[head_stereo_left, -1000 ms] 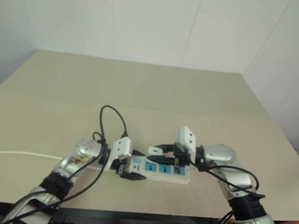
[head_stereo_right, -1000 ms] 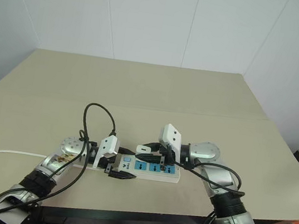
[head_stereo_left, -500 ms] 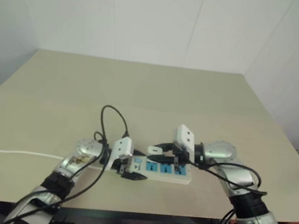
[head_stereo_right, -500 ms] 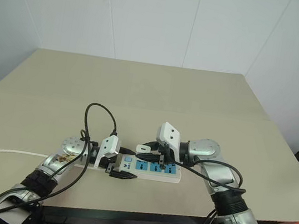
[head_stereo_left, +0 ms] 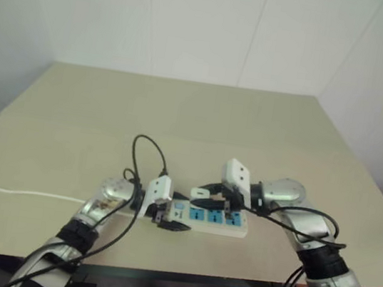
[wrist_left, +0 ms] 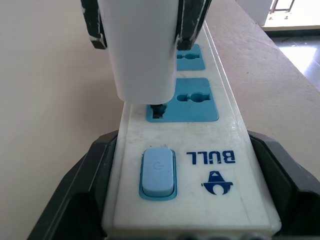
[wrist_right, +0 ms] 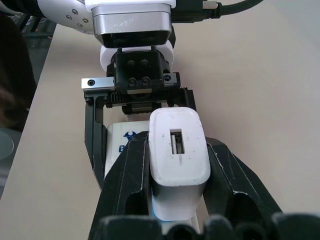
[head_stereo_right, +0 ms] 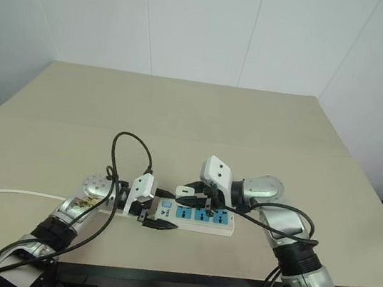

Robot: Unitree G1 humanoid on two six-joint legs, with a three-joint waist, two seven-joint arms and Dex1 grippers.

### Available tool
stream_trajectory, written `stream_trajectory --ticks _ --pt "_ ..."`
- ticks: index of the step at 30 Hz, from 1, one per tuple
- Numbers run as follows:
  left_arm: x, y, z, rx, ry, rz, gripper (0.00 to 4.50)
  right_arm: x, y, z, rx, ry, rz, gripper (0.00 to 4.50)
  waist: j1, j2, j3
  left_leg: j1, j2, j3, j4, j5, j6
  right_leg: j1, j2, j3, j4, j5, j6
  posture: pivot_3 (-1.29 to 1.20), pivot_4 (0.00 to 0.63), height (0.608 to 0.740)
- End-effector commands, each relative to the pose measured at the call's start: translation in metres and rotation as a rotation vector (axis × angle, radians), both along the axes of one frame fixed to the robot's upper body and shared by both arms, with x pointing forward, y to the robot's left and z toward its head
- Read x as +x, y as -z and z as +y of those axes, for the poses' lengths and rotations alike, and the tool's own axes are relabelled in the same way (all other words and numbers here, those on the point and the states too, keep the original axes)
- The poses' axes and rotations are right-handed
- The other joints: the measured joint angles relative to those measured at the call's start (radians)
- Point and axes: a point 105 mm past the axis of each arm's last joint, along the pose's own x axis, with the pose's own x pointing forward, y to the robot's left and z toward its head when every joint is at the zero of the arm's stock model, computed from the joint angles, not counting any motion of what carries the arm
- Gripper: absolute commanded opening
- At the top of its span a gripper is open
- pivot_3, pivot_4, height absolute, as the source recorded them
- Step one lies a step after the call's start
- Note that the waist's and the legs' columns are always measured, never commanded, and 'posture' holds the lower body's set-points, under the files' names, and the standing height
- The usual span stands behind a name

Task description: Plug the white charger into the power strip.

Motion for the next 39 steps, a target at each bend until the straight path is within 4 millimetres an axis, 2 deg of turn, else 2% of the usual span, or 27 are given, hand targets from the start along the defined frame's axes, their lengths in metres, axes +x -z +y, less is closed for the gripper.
stream_trajectory --ticks 1,14,29,39 --pt "-0.001 0.010 0.002 0.039 0.001 0.022 3.31 0.003 -0.018 -0.007 0.005 0.026 -0.063 1.19 0.001 0.000 0.000 -0.001 0.000 0.000 0.000 0.000 0.000 -0.001 0.000 0.000 0.000 0.000 0.000 0.00 0.150 0.740" --pt "-0.001 0.011 0.000 0.035 0.008 0.024 3.31 0.003 -0.030 -0.008 0.032 0.035 -0.081 1.19 0.002 0.000 0.000 -0.002 0.000 0.000 0.000 0.000 0.000 -0.002 0.000 0.000 0.000 0.000 0.000 0.00 0.150 0.740" --pt "0.001 0.010 0.002 0.033 -0.002 0.019 3.31 -0.010 -0.023 -0.002 0.051 0.023 0.007 1.19 0.002 0.000 0.000 -0.005 0.000 0.000 0.000 0.000 0.000 -0.007 0.000 0.001 0.002 0.000 0.000 0.00 0.150 0.740" --pt "0.000 0.010 0.003 0.037 -0.003 0.019 3.31 -0.003 -0.013 0.000 0.047 0.096 0.043 1.19 0.002 0.000 0.000 -0.005 -0.001 0.000 0.000 0.000 0.000 -0.007 0.000 0.001 0.002 0.000 0.000 0.00 0.150 0.740"
